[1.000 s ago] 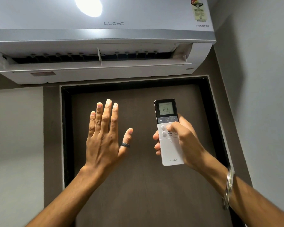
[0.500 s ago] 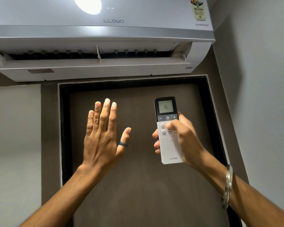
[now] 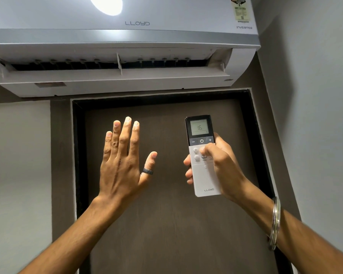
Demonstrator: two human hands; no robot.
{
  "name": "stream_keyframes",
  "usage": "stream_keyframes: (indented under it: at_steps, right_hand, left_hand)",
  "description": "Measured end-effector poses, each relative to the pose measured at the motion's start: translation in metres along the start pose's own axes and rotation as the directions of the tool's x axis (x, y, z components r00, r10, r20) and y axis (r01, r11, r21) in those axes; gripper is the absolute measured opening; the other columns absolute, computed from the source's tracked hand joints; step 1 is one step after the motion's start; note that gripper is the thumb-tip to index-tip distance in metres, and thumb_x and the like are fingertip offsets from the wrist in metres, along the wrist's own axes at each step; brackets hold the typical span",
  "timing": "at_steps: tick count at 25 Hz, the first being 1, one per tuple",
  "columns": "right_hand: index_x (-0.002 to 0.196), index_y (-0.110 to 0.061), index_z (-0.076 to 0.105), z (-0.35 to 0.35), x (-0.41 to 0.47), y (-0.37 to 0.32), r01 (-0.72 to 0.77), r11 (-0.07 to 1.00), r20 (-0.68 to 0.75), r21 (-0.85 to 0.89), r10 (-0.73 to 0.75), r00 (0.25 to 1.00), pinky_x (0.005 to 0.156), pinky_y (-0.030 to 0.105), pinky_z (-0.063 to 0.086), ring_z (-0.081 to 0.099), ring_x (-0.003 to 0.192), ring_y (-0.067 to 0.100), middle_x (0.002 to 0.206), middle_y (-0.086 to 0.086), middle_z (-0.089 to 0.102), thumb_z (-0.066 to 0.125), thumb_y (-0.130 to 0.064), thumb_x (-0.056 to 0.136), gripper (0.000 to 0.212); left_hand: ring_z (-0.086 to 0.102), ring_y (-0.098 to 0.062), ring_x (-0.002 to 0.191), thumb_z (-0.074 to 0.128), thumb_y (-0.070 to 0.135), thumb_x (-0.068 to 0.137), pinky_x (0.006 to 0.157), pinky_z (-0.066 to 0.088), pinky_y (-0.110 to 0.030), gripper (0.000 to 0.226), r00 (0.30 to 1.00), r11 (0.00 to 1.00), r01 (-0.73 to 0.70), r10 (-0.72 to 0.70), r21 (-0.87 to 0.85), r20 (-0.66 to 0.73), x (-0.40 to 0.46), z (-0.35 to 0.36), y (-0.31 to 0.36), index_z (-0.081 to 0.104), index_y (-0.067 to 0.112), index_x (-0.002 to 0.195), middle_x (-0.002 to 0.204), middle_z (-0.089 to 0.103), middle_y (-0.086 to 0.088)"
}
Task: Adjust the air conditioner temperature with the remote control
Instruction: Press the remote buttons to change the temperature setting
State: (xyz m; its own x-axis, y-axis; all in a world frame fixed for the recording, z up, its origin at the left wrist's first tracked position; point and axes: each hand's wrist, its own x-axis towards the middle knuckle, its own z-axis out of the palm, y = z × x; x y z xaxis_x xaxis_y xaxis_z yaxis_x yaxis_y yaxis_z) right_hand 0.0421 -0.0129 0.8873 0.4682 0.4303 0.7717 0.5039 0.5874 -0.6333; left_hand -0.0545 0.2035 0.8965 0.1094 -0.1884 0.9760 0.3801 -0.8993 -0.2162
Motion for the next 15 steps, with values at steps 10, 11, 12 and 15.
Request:
stream_keyframes:
  at_steps: [10,11,12,15]
  right_hand:
    - [0.123,-0.004,0.048,-0.0019,-0.003,-0.0032,-0.006,1.0,0.001,0.023,0.006,1.0,0.052,0.04,0.061,0.069,0.056,0.03,0.076,0.013,0.074,0.049,-0.02,0.085,0.041]
    - [0.123,-0.002,0.047,-0.0025,-0.0034,-0.004,-0.012,0.999,-0.004,0.042,0.013,1.0,0.051,0.041,0.061,0.068,0.055,0.03,0.076,0.014,0.074,0.048,-0.019,0.084,0.043]
    - [0.124,0.0,0.046,-0.0029,-0.0041,-0.0047,-0.017,0.998,-0.005,0.054,0.017,1.0,0.05,0.041,0.061,0.068,0.054,0.03,0.075,0.014,0.074,0.048,-0.018,0.083,0.045]
    - [0.126,0.0,0.046,-0.0037,-0.0071,-0.0078,-0.019,0.998,0.003,0.054,0.019,1.0,0.05,0.041,0.061,0.068,0.054,0.03,0.075,0.015,0.073,0.048,-0.018,0.082,0.047]
  left_hand:
    - [0.005,-0.034,0.161,0.036,0.055,0.101,0.132,0.008,-0.049,0.08,1.0,1.0,-0.01,0.01,0.001,-0.007,0.0014,-0.0052,-0.0013,0.023,0.005,0.162,0.172,0.015,-0.017]
    - [0.005,-0.034,0.161,0.036,0.054,0.101,0.132,0.008,-0.05,0.08,1.0,1.0,-0.01,0.01,0.001,-0.009,0.0015,-0.0055,-0.0012,0.023,0.005,0.162,0.172,0.015,-0.017]
    - [0.005,-0.034,0.161,0.036,0.054,0.101,0.132,0.009,-0.05,0.08,1.0,1.0,-0.011,0.011,0.003,-0.012,0.0019,-0.0058,-0.0012,0.023,0.005,0.162,0.172,0.016,-0.018]
    - [0.007,-0.035,0.161,0.036,0.055,0.101,0.132,0.011,-0.052,0.08,1.0,1.0,-0.013,0.013,0.004,-0.019,0.0031,-0.0071,-0.0009,0.024,0.005,0.162,0.172,0.017,-0.018]
